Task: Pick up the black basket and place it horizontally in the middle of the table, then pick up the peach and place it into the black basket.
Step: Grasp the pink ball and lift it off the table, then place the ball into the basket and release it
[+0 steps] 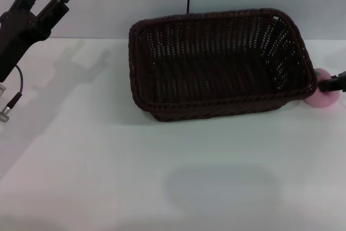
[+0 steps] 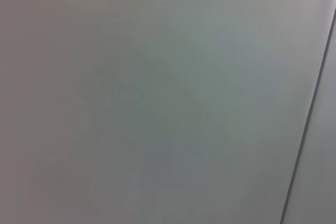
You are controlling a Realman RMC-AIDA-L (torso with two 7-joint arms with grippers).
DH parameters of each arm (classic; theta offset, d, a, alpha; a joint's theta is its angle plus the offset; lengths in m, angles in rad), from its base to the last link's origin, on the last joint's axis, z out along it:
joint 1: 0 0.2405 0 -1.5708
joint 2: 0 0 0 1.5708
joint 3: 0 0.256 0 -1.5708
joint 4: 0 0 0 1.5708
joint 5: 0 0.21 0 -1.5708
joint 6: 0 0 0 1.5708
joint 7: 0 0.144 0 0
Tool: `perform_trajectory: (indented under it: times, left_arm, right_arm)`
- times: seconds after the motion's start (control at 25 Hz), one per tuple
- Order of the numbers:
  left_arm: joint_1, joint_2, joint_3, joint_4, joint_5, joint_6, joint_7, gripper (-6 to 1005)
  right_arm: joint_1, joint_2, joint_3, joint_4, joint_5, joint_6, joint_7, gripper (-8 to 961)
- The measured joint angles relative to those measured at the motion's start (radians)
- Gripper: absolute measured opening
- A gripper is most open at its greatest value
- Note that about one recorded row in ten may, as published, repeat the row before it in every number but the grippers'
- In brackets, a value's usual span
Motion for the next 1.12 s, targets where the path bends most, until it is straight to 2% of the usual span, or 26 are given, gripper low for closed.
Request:
perform_trajectory:
  times: [0.2,0.32,0.4,0.44,0.48,0.56,0.6,0.64,0.68,0.8,0.92,1.12]
  left_arm:
    - [0.005,0.0,0.0,-0.001,-0.001,0.0,0.0,852]
    - [0.008,0.0,0.0,-0.001,-0.002,0.0,0.0,852]
    - [0.009,0.001,0.0,-0.001,-0.002,0.0,0.0,852]
    - [0.01,0.001,0.0,-0.001,-0.002,0.0,0.0,852]
    - [0.011,0.001,0.0,-0.001,-0.002,0.0,0.0,852]
    - [0.012,0.001,0.0,-0.001,-0.002,0.0,0.0,852]
    - [0.013,0.001,0.0,-0.001,-0.002,0.0,0.0,852]
    - [0.013,0.001,0.0,-0.001,-0.002,0.0,0.0,852]
    - [0.013,0.001,-0.001,-0.002,-0.002,0.0,0.0,852]
    - [0.015,0.002,-0.001,-0.002,-0.002,0.0,0.0,852]
    - [0.016,0.001,-0.001,-0.003,-0.002,0.003,-0.003,852]
    - [0.017,0.003,-0.003,-0.003,-0.001,0.027,-0.016,852]
  right_arm:
    - [-0.01,0.0,0.083,-0.031,0.02,-0.024,0.003,239]
    - [-0.043,-0.004,0.117,-0.083,0.097,-0.06,0.005,178]
    - [-0.07,-0.006,0.13,-0.124,0.171,-0.081,0.007,138]
    - [-0.092,-0.006,0.141,-0.154,0.243,-0.097,0.008,130]
    - [-0.125,-0.008,0.159,-0.187,0.381,-0.129,0.009,121]
    - [-0.138,-0.009,0.164,-0.195,0.437,-0.143,0.01,104]
    - [-0.161,-0.013,0.168,-0.202,0.566,-0.166,0.009,96]
    - [-0.161,-0.013,0.168,-0.202,0.566,-0.166,0.009,89]
    - [-0.173,-0.014,0.149,-0.197,0.679,-0.185,-0.015,83]
    - [-0.17,-0.009,0.114,-0.186,0.735,-0.197,-0.042,63]
    - [-0.119,0.001,-0.002,-0.117,0.723,-0.183,-0.059,49]
    - [-0.059,0.01,-0.056,-0.038,0.654,-0.149,-0.064,54]
